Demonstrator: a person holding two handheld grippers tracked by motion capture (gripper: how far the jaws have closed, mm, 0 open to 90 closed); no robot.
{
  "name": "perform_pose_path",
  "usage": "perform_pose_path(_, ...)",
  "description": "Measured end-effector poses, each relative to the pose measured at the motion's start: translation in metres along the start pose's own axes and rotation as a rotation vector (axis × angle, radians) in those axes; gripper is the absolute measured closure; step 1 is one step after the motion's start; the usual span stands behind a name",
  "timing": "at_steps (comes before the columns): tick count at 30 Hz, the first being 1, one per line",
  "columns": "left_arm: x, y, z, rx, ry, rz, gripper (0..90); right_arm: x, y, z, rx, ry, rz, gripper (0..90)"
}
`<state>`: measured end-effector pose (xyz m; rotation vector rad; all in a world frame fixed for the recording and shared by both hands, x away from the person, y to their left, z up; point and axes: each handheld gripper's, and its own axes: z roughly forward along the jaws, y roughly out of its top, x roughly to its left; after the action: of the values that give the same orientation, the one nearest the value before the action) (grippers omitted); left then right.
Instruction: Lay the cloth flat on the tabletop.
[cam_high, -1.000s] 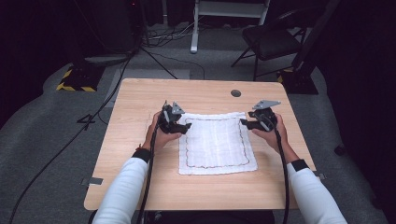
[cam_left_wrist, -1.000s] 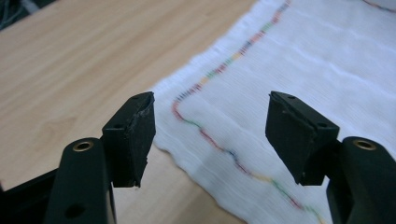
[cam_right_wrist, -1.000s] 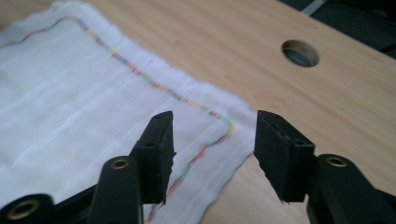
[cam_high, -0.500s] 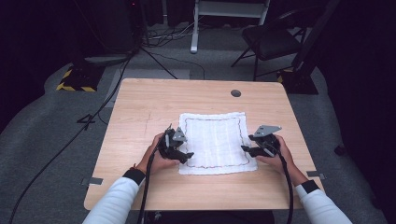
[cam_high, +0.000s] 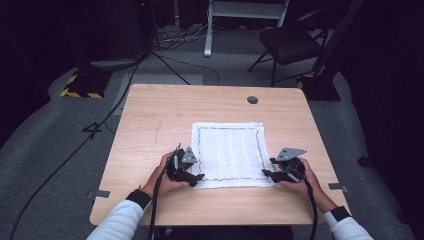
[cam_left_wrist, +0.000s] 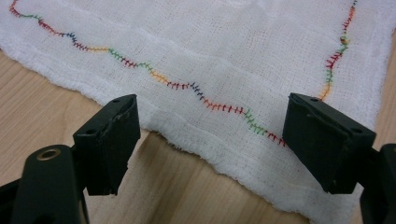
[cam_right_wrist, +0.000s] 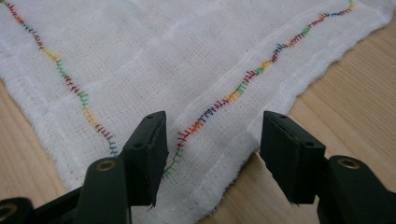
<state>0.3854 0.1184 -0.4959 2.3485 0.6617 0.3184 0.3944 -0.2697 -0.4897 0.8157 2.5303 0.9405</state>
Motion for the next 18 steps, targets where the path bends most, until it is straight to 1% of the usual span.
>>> perform_pose_path(2,-0.004,-0.001,-0.001,0.006,-0.006,0.003,19.4,0.003,-0.004,-0.004,-0.003,0.003,0.004,42.0)
perform_pose_path(3,-0.006,-0.001,-0.002,0.005,-0.003,0.015,19.4,0.005,-0.006,-0.006,-0.002,0.003,-0.002,42.0)
perform_pose_path(5,-0.011,-0.001,-0.003,0.008,-0.009,0.025,19.4,0.008,-0.009,-0.009,-0.004,0.001,-0.008,42.0)
perform_pose_path(7,-0.016,-0.002,-0.005,0.013,-0.02,0.031,19.4,0.012,-0.012,-0.012,-0.005,0.0,-0.007,42.0)
perform_pose_path(9,-0.02,-0.003,-0.007,0.013,-0.034,0.029,19.2,0.014,-0.014,-0.015,0.0,0.0,-0.011,41.7)
perform_pose_path(11,-0.023,-0.005,-0.01,0.012,-0.035,0.043,18.7,0.016,-0.016,-0.017,0.003,0.002,-0.012,41.2)
perform_pose_path(13,-0.026,-0.005,-0.013,0.014,-0.023,0.059,19.6,0.017,-0.017,-0.02,0.009,-0.002,-0.013,40.8)
perform_pose_path(14,-0.026,-0.005,-0.014,0.012,-0.019,0.063,19.6,0.017,-0.019,-0.021,0.012,-0.012,-0.017,38.7)
perform_pose_path(16,-0.025,-0.004,-0.017,-0.002,-0.018,0.06,19.6,0.017,-0.019,-0.021,0.012,-0.012,-0.014,38.3)
perform_pose_path(18,-0.023,-0.004,-0.02,-0.024,-0.018,0.037,19.5,0.017,-0.019,-0.021,0.011,-0.015,-0.008,36.8)
